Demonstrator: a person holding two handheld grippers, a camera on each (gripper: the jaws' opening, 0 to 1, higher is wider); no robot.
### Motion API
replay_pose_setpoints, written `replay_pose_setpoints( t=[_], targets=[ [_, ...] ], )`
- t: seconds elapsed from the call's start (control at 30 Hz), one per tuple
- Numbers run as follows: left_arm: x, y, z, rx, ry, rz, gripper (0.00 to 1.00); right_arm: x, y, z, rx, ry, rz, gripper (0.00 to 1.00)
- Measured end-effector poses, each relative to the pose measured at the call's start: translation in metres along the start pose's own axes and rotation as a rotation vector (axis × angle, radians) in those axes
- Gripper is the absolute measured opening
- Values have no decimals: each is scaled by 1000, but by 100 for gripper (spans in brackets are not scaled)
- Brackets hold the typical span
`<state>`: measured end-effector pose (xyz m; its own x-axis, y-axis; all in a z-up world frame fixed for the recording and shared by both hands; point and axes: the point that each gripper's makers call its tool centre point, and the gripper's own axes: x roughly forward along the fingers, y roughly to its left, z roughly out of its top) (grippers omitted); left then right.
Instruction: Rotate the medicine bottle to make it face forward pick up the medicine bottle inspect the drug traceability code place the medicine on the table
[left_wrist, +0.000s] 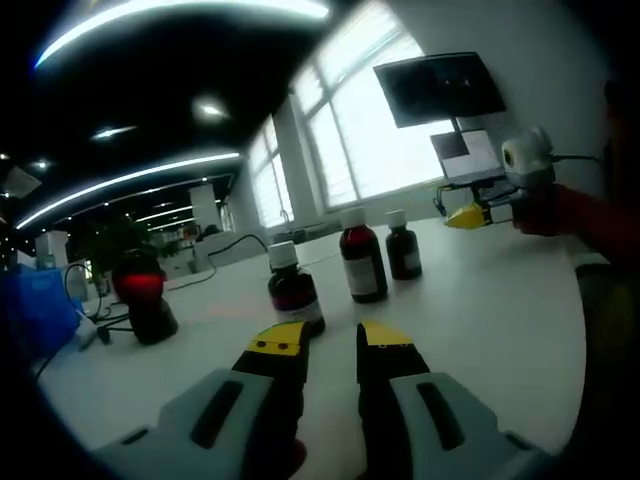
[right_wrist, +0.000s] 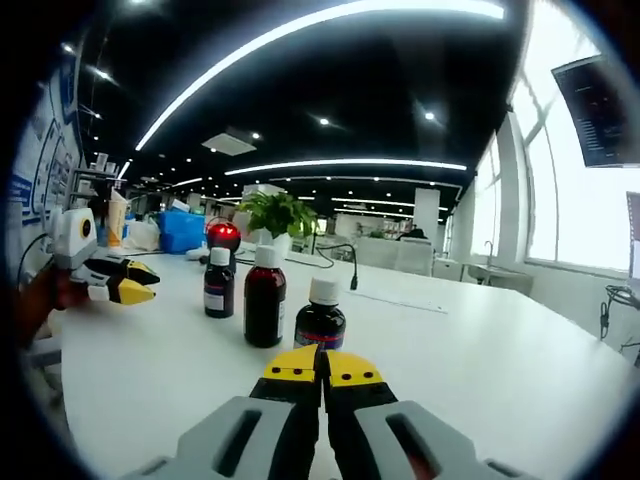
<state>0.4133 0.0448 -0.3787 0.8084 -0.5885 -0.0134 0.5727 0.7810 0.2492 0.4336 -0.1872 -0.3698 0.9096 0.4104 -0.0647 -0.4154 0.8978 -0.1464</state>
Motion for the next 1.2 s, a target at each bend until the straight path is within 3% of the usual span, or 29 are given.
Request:
replay_pose_setpoints(
  t=[0.4, 0.6, 1.2],
  targets=[
    [1, 0, -1, -8, 7, 1, 12, -8, 5, -15, 41, 32, 54, 0],
    [1, 0, -1, -7, 7, 0, 12, -6, 14, -19, 91, 38, 127, 0],
    [0, -1, -2, -20, 13, 2, 12, -7, 20, -24, 10, 61, 126, 0]
  ],
)
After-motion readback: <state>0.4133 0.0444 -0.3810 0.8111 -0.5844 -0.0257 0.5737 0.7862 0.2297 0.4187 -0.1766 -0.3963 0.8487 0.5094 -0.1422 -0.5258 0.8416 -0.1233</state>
